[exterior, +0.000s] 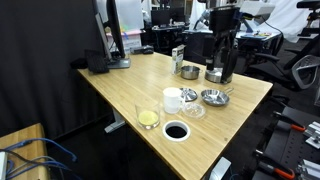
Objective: Put the glass lid on the glass jar
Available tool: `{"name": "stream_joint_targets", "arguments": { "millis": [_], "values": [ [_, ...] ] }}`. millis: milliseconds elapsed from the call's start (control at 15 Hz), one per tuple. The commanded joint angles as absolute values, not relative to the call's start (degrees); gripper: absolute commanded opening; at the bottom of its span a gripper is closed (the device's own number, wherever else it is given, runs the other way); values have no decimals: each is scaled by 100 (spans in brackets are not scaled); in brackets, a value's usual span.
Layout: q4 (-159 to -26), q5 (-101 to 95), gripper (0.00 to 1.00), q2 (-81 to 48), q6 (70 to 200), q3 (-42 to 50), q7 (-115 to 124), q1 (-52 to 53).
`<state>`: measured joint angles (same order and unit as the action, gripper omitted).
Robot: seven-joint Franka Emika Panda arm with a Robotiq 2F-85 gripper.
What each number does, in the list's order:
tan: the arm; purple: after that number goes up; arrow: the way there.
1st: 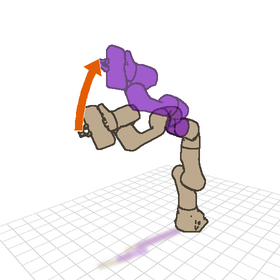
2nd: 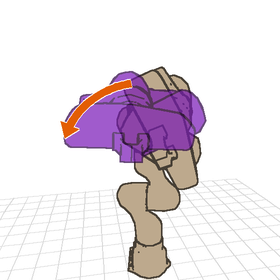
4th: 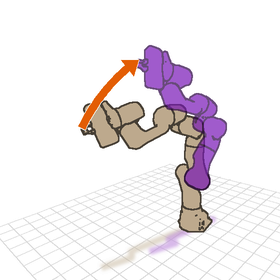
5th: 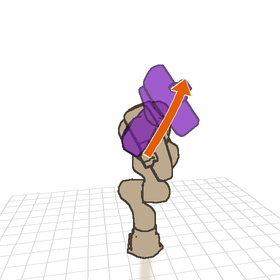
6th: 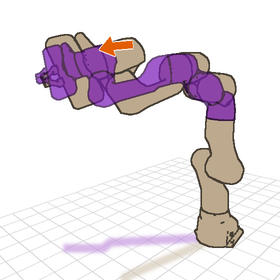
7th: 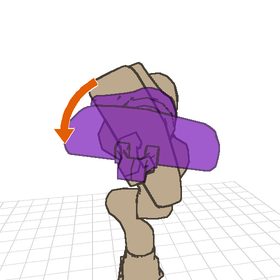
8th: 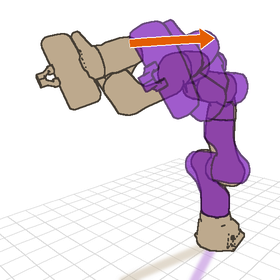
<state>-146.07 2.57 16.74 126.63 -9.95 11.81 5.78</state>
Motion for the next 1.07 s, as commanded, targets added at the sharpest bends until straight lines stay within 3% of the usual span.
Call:
{"name": "stream_joint_targets", "arguments": {
  "millis": [0, 667, 1000],
  "values": [
    [-14542, 74, 100, 1442, 12804, -1048, 1213, 629],
    [-13851, -218, 100, -334, 13291, -1161, 1422, 922],
    [-14002, -230, 100, -193, 13286, -1131, 1517, 949]
  ]
}}
